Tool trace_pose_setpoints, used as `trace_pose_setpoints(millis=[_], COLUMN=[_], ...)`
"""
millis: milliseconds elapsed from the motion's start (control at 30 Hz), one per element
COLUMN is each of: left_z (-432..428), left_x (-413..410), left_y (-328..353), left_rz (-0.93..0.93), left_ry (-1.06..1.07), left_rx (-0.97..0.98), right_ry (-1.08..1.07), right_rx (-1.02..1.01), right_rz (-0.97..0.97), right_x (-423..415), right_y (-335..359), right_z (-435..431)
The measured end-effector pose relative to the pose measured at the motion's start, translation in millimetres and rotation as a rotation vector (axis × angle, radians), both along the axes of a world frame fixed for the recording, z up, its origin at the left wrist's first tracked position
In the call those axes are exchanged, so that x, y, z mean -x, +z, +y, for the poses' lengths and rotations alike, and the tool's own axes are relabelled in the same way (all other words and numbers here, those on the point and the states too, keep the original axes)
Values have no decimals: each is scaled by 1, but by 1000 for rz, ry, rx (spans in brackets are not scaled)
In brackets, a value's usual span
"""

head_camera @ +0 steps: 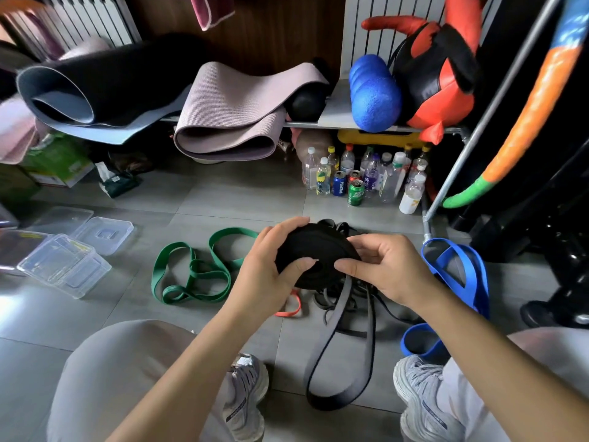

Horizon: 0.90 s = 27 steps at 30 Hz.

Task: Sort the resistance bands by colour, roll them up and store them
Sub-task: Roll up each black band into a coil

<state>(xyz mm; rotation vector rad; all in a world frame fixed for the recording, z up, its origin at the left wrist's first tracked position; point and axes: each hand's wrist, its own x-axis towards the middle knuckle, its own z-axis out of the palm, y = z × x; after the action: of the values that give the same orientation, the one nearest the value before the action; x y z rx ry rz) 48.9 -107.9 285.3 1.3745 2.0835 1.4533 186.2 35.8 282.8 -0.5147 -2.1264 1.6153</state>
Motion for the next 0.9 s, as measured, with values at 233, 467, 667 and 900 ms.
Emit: trace_pose_setpoints(millis=[233,467,667,900], left_z=[-4,1,1,5], left_x=[9,2,6,-8], left_y=[-6,-9,-1,-7], left_rz=[684,466,184,-105], left_ry=[-143,-186,-37,26], left_rx=[149,87,-65,-112], right_ry=[58,57,28,-18], right_rx=[-85,10,89,218], right_rz=[-101,-5,33,133], right_x=[0,2,0,3], right_y=[-4,2,-1,3], right_z=[-2,0,2,-3])
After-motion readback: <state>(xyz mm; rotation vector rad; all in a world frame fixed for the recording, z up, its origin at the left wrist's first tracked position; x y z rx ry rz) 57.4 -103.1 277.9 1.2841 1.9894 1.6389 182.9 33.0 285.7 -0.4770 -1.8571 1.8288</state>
